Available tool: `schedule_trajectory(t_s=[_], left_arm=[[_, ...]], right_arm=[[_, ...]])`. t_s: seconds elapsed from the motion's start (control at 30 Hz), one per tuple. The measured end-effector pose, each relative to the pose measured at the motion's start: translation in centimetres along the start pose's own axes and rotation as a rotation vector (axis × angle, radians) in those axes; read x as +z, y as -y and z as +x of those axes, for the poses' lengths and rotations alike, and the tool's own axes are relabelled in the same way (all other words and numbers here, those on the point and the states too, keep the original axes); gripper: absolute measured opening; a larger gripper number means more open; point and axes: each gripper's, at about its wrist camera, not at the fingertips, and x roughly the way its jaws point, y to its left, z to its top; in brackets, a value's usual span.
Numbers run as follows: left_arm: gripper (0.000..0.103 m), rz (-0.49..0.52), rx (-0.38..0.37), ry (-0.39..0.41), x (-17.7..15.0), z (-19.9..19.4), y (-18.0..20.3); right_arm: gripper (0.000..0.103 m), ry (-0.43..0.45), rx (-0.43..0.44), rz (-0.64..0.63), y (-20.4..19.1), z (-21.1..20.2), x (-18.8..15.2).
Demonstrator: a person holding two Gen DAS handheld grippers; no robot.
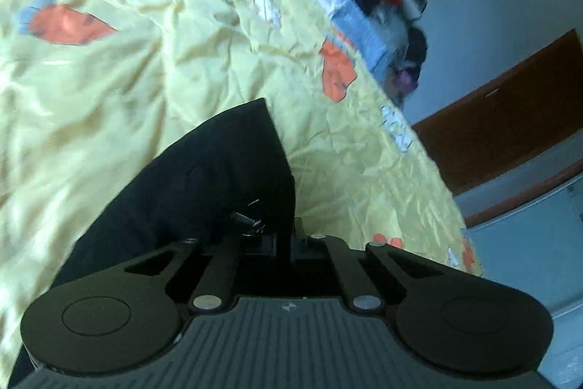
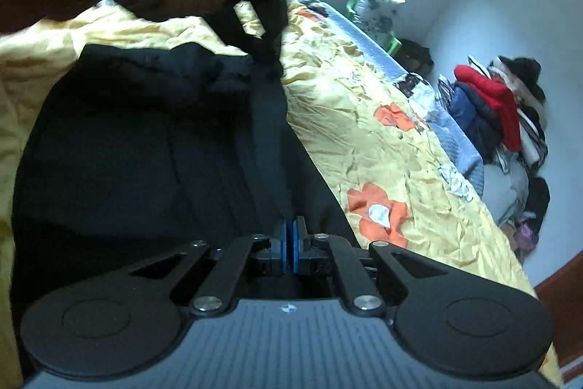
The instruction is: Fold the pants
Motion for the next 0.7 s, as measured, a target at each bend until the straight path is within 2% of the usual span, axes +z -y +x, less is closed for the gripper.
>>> schedule_trajectory(t_s=[0.1, 0.3, 0.47, 0.6, 0.7], left_arm=[[0.004, 0.017, -0.036, 0.014, -2.0, -3.4, -0.7], [0.003, 0.048, -0.059, -0.047, -6.2, -7.9, -3.0], [0.003, 0.065, -0.026, -0.098, -9.0, -9.6, -5.1], [0.003, 0.071, 0.002, -0.117, -10.3, -10.0, -6.4], [0.004, 0.069, 0.015, -0.123, -10.8, -9.9, -7.1]], right_arm=[[0.004, 0.013, 0.015, 0.059, -0.1, -1.3, -0.1], [0.003, 0.016, 0.093, 0.179, -2.6, -5.7, -1.1], [0.003, 0.007, 0.155, 0.224, -6.2, -8.9, -1.8], [0.003, -0.019, 0.191, 0.22, -8.6, -9.6, -2.2], [0.003, -0.038, 0.185, 0.216, -9.4, -9.4, -2.6]])
